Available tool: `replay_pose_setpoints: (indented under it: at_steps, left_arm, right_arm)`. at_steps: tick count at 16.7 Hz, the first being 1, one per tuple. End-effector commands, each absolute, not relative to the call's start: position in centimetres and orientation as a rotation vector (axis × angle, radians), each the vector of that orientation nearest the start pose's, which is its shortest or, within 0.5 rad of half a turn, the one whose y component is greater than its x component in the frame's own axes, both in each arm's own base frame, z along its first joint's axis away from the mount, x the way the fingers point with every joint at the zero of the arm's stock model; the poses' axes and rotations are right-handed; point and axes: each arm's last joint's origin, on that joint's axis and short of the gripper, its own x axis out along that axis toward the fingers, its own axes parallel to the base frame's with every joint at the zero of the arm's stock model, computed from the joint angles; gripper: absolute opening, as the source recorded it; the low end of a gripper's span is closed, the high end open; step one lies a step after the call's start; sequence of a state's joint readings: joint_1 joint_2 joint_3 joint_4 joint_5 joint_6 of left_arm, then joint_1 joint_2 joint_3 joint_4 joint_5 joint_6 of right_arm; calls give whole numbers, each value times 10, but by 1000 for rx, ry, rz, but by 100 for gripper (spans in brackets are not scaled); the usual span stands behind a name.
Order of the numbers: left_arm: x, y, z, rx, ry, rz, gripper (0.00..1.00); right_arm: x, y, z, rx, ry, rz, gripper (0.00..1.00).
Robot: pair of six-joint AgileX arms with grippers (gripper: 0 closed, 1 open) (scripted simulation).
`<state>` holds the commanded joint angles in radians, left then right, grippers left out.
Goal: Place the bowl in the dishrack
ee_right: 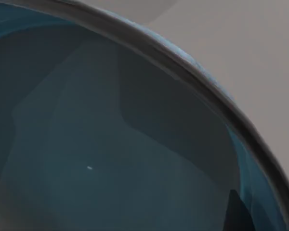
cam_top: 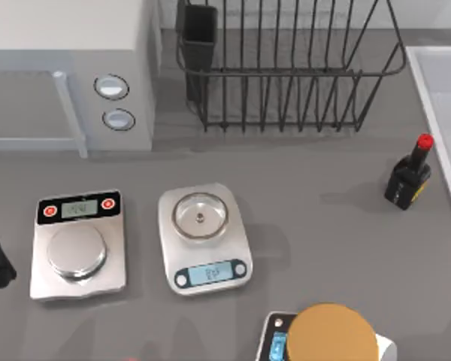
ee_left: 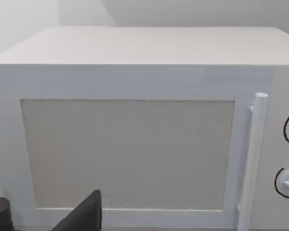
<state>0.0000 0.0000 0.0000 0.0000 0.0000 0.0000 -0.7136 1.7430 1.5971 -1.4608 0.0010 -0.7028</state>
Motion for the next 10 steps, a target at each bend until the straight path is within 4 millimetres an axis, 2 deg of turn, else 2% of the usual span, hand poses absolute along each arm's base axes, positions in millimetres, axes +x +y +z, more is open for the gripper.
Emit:
replay_pose_setpoints:
  at_steps: [2,4,10]
  left_arm:
    - [106,-1,160,0,0,0,100]
    - [106,-1,160,0,0,0,100]
    - [106,-1,160,0,0,0,100]
  right_arm:
    - [238,-200,312,15,1583,0,0]
    - [234,-196,327,7,1571,-8,0]
    - [237,-194,329,-6,1567,-13,0]
